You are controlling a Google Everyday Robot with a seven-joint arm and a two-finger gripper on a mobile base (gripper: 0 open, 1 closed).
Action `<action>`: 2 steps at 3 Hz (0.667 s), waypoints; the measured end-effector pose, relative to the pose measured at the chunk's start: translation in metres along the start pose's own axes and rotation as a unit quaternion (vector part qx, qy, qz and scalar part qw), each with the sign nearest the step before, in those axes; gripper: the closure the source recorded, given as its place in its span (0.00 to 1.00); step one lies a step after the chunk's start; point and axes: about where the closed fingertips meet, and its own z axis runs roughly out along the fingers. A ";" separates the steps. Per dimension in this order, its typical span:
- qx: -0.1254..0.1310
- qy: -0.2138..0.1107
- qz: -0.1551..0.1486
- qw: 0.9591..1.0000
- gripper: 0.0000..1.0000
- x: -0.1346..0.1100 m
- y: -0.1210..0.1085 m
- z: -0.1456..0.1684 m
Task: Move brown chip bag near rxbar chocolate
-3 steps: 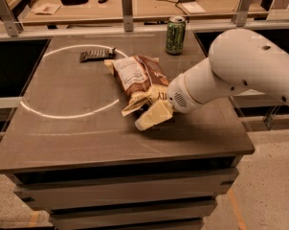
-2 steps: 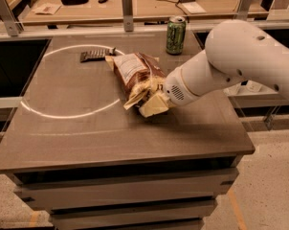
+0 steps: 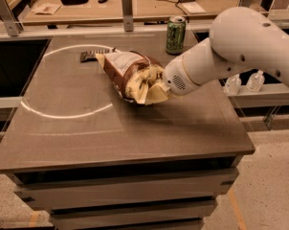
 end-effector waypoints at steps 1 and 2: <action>-0.021 -0.021 -0.047 0.998 1.00 -0.028 0.011 0.006; -0.026 -0.032 -0.066 0.997 1.00 -0.052 0.014 0.023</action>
Offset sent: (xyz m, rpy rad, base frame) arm 0.0336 0.0834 0.0222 0.0479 -0.1002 0.1592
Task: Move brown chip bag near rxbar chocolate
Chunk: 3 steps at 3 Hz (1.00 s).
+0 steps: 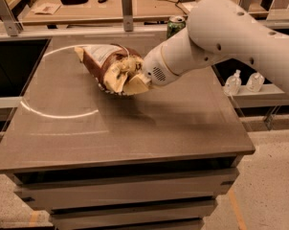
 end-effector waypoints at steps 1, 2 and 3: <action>-0.009 -0.006 -0.013 1.000 1.00 -0.016 -0.004 0.023; -0.020 0.008 -0.023 1.000 1.00 -0.018 -0.010 0.048; -0.027 0.022 -0.029 0.999 1.00 -0.016 -0.017 0.065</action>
Offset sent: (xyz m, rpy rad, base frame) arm 0.0466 0.0555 -0.0381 -0.0533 0.0156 0.0897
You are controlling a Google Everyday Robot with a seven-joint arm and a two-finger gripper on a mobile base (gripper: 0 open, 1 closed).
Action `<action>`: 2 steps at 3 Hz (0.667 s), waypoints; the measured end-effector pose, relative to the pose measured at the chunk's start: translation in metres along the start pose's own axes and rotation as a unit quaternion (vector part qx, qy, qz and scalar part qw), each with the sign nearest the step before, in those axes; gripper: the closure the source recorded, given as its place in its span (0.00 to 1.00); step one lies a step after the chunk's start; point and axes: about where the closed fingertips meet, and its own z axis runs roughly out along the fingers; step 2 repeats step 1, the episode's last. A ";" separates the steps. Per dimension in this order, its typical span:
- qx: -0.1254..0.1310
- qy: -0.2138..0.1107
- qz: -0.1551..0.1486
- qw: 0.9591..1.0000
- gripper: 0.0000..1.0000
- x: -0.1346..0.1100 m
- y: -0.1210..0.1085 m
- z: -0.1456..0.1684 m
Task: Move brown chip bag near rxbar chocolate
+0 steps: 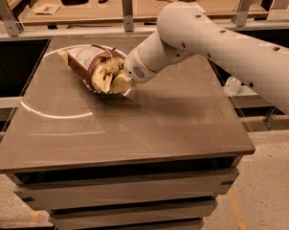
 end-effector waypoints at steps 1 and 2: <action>-0.007 0.006 0.019 1.000 0.81 -0.006 -0.005 0.006; -0.007 0.006 0.019 1.000 0.81 -0.006 -0.005 0.006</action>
Offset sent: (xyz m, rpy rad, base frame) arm 0.0000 0.0000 0.0000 0.0000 0.0000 0.0000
